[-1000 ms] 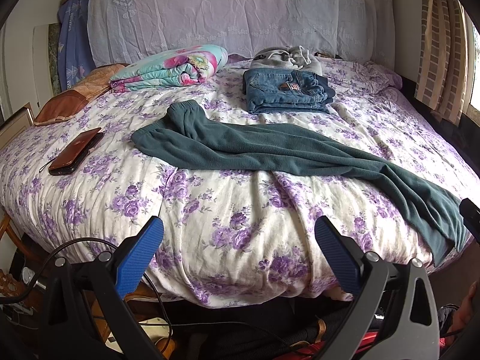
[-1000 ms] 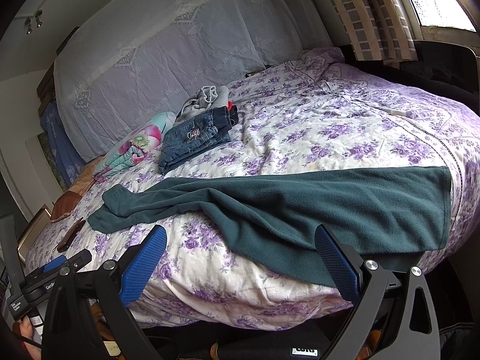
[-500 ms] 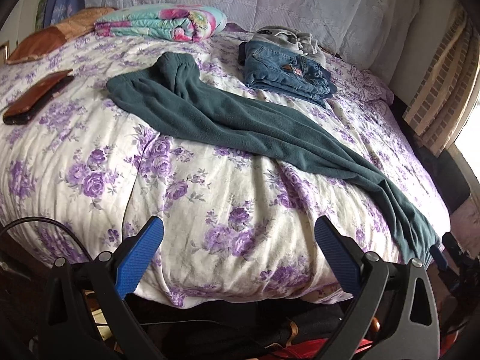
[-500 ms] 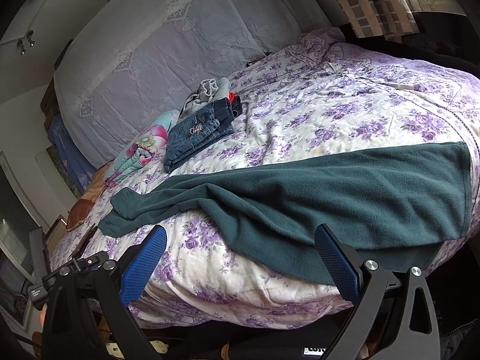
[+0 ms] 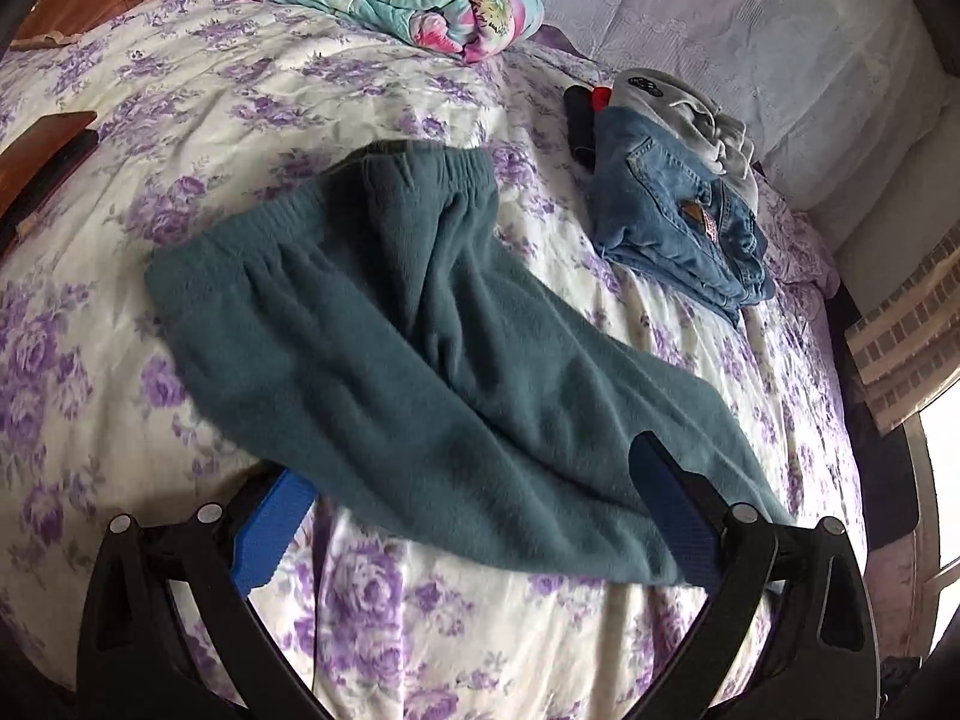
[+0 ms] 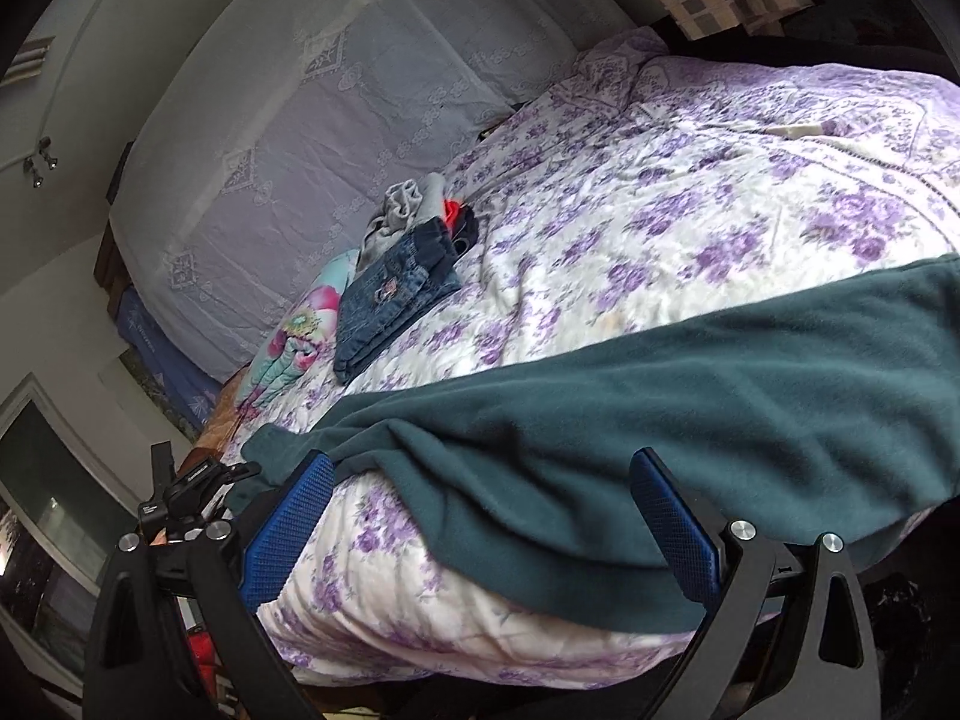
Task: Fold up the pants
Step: 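Lower the right tool onto the teal pants leg and close on its hem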
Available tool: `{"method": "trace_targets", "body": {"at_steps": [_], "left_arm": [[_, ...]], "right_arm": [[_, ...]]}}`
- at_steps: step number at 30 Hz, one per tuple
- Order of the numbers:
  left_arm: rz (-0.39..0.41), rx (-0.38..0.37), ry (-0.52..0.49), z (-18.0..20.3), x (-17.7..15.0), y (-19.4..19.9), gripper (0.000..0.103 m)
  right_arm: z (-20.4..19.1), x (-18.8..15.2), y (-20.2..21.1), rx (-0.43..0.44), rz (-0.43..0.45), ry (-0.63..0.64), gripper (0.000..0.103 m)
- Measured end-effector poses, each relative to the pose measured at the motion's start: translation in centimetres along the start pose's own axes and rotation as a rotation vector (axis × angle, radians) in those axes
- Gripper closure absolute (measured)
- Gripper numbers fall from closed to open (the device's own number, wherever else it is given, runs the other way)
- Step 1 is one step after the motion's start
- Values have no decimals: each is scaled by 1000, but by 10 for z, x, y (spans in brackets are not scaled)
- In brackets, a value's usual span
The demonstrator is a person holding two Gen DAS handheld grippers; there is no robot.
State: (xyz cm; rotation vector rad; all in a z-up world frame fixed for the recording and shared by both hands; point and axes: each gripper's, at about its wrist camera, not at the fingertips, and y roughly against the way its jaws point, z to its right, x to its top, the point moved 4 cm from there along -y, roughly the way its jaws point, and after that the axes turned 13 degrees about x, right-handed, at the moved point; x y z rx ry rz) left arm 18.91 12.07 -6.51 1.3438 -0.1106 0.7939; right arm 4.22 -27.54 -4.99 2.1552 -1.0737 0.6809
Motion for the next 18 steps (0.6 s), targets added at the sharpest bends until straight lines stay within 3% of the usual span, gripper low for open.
{"method": "trace_targets", "body": {"at_steps": [6,9,12,14,16,18], "left_arm": [[47,28,17,-6,21,-7,5],[89,42,7,-9,22,-4,7],[150,129,-6,-18,17,2,34],[177,180,-11,-26,15,5,61],[186,184,6,-38,13,8,73],[185,152,41,-53,10,15,74]], "right_arm": [[48,33,26,-210,137,-38,4],[70,35,31,-295,149,-55,4],[81,30,33,-348,132,-28,4],[82,29,37,-385,145,20,4],[83,30,41,-383,154,42,4],[84,31,52,-368,191,37,4]]}}
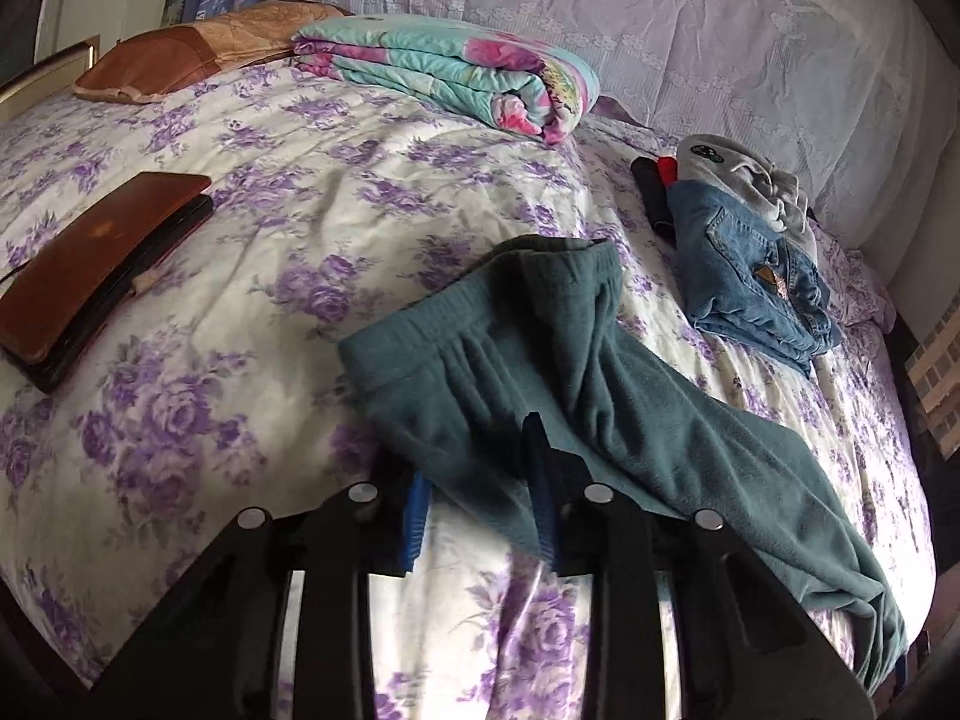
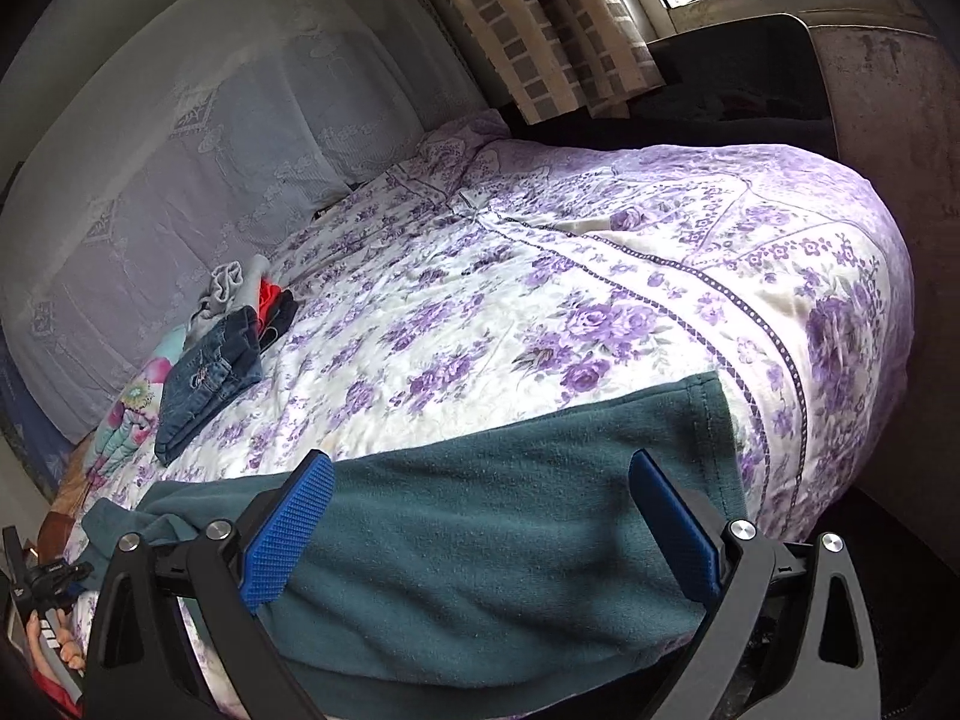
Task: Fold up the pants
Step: 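Lower the right tool onto the teal pants leg and close on its hem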
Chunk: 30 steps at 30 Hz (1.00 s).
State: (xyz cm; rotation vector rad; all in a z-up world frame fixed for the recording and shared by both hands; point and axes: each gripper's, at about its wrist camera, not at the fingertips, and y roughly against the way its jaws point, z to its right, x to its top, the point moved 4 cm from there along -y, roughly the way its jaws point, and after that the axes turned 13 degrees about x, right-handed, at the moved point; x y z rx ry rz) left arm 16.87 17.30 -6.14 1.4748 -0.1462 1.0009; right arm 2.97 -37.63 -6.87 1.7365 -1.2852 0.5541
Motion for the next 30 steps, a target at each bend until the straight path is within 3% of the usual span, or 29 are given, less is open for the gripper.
{"method": "trace_targets", "body": {"at_steps": [3,5,7,11,14,18,22,26,30], "left_arm": [[17,4,41,-25,0,15,71],[50,72,32,-37,2,27,38],[87,112,32,-43,4,37,26],[84,70,-46,-22,0,41,24],[96,54,-107,5,-9,40,21],[118,33,-192,40,-22,43,20],[142,14,-252,55,-34,51,10],[121,-7,-270,62,-39,51,10],[108,-15,-256,63,-40,46,8]], "right_arm": [[9,7,14,-9,52,-4,4],[18,11,26,-67,85,20,4],[29,11,38,-124,95,16,4],[37,-23,62,-106,42,-55,4],[30,-45,65,-36,8,-73,4],[25,-52,46,57,-38,-152,10],[28,-61,26,146,-82,-287,15],[31,-73,16,172,-115,-353,16],[32,-67,10,205,-87,-358,36]]}}
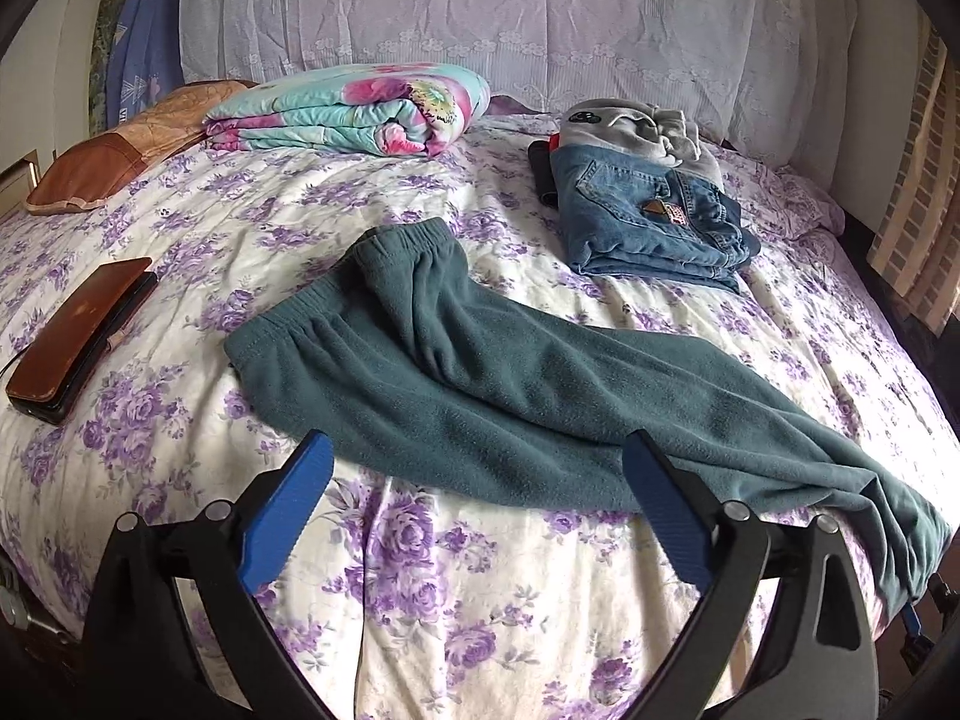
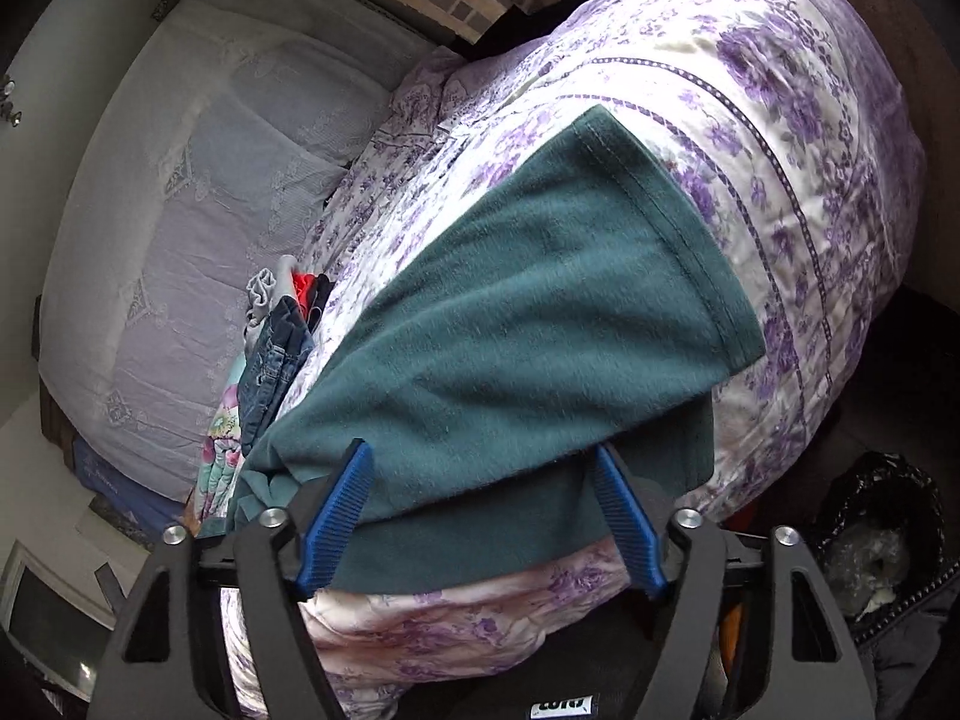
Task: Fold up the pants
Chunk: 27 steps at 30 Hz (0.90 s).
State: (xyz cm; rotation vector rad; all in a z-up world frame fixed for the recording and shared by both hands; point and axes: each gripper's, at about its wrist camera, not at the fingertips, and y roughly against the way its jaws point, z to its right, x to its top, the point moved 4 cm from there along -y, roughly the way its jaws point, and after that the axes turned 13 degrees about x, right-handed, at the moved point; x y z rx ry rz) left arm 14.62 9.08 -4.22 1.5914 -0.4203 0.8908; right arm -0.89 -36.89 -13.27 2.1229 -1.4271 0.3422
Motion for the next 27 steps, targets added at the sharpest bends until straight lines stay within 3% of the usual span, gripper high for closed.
{"method": "trace_targets", "body": {"at_steps": [4,8,10,12,15,22,27], "left_arm": [[-32,-20,44,-4,-1,-8,8],[-59,-28,96,-13,0,-13,7],[-73,-26,117,-19,1,-14,7],[-75,-34,135,-24,4,-13,7],[-64,-32,150,-29,8,-12,5],[-95,-63,162,-25,10,-17,5],[-54,-43,154,-27,31,-10,5]], "right_arm": [[-3,22,-11,-9,3,36,57],[-3,33,-13,-29,-25,42,65],[-9,33,-8,-43,-41,74,84],[-27,33,-2,-35,-54,178,94],[-57,37,3,-2,-29,344,96],[-108,88,3,91,153,509,97],[-125,137,-18,121,218,507,97]]}}
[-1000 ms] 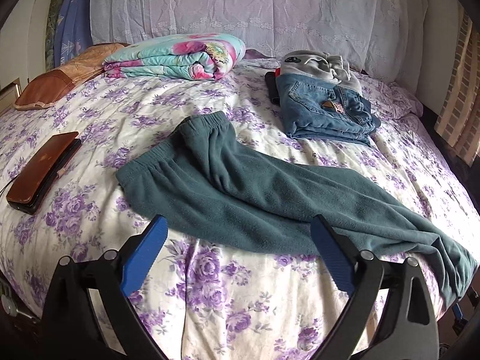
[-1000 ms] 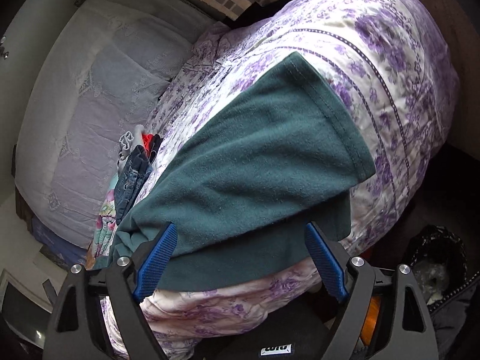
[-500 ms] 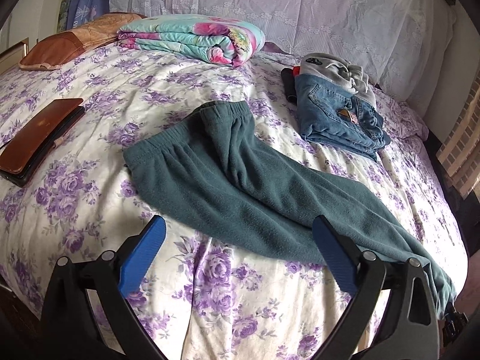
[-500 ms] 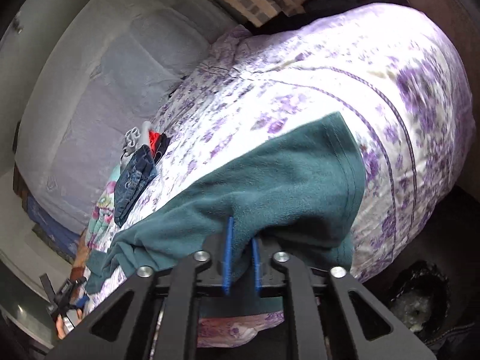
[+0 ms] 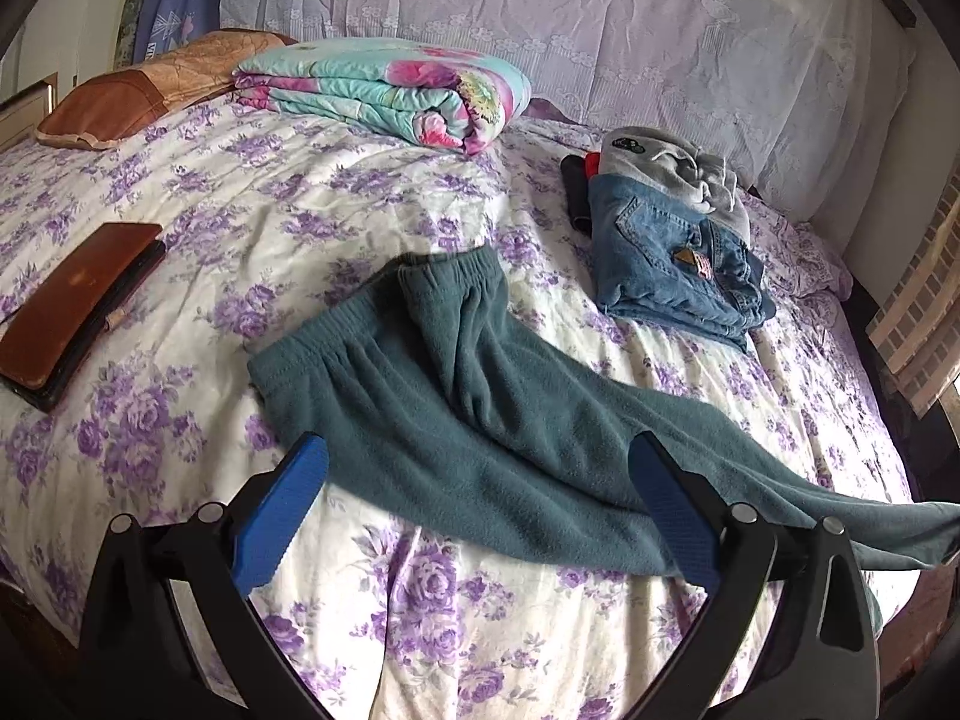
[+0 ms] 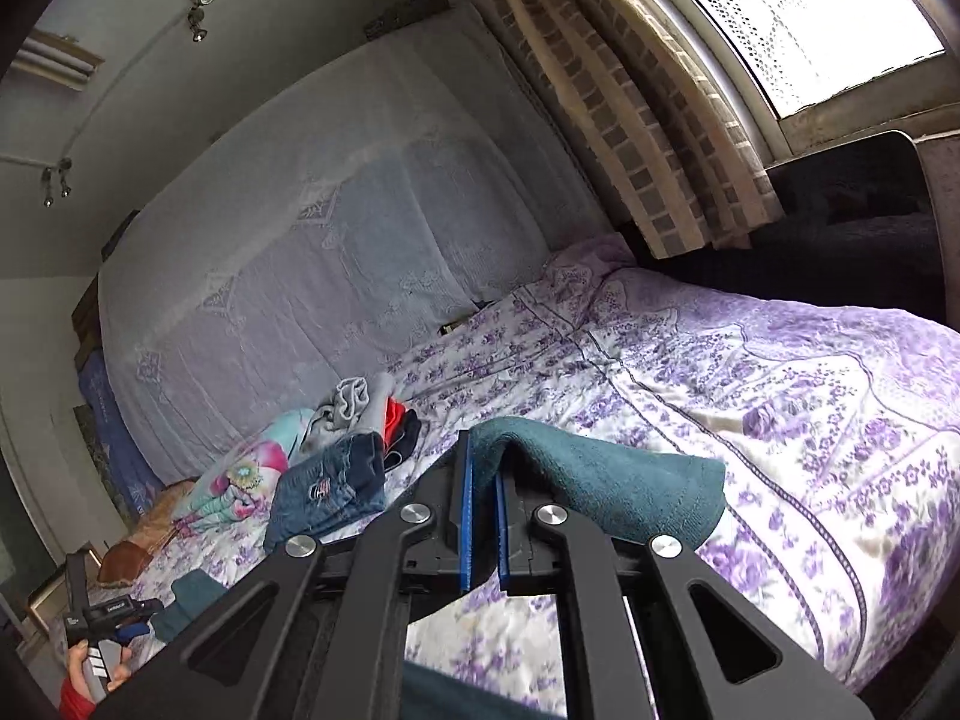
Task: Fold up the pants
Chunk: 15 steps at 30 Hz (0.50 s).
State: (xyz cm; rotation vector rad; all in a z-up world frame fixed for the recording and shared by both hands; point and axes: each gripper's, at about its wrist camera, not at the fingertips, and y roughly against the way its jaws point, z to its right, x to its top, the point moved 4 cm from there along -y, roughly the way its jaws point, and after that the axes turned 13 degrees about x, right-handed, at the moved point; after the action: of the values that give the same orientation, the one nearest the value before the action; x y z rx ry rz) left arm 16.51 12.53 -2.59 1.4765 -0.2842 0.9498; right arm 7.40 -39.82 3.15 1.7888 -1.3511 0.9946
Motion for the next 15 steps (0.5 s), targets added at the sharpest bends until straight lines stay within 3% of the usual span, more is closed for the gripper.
{"method": "trace_targets", "body": {"at_steps": [4,8,15], "left_arm": [[33,24,-18,-1,29,-3,5],[-4,95,-53,-4,53,-29,5],[-32,143,-124,0,83,-70,5]], "right_arm": [[18,8,-34,-23,-6,-47,97],[42,2,-49,-36,-22,-147,97],[60,-17,-58,-85,-95,-173,97]]}}
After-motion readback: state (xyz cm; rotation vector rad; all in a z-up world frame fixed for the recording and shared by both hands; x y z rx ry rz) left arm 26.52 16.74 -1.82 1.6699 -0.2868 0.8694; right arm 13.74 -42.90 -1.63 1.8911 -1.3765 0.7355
